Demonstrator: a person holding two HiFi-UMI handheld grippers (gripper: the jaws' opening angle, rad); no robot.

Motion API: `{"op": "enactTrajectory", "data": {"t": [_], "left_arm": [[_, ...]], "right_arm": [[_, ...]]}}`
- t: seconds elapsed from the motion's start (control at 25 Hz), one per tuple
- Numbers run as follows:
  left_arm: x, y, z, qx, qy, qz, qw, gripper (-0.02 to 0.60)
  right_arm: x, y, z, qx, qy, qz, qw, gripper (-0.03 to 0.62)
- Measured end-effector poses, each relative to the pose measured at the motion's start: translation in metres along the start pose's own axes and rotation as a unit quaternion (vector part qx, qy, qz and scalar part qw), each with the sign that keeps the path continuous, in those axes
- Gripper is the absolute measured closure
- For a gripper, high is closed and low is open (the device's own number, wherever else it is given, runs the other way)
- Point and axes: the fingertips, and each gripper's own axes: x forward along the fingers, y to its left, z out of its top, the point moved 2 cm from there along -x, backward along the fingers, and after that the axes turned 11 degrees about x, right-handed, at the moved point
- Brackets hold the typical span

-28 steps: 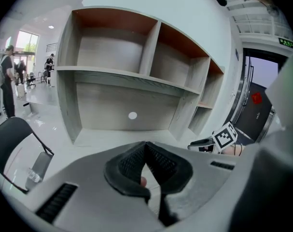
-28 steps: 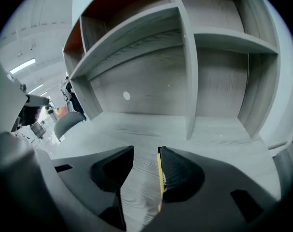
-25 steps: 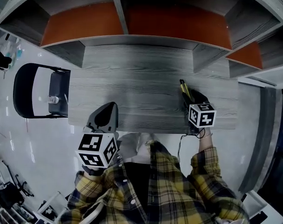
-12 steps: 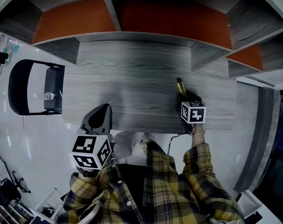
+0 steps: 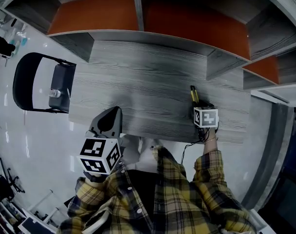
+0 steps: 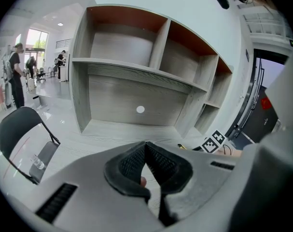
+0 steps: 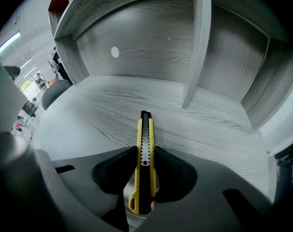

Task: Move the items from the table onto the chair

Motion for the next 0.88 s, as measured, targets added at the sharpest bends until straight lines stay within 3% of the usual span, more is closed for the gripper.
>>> {"op": "enactTrajectory", "data": {"t": [0.2, 0.44, 0.68, 0.88], "left_arm": [[-0.003, 0.004, 0.001, -0.012, -0.013, 0.006, 0.9998, 0.578], [-0.014, 0.023, -0.003, -0.028, -0.023, 0.020, 0.9992, 0.578], [-0.024, 0.058, -0.013, -0.049, -0.034, 0.030, 0.9977, 0.578], [-0.044, 0.111, -0.031, -0.063, -0.046, 0.025, 0.9966, 0.578]], "right_arm": [[-0.017, 0.013, 0.012, 0.017, -0.025, 0.030, 0.999, 0.468], [-0.040, 0.061, 0.033, 0.019, -0.058, 0.085, 0.994, 0.468], [-0.052, 0.141, 0.051, -0.026, -0.071, 0.131, 0.988, 0.468], [-0.051, 0.246, 0.054, -0.075, -0.068, 0.155, 0.983, 0.468]]}}
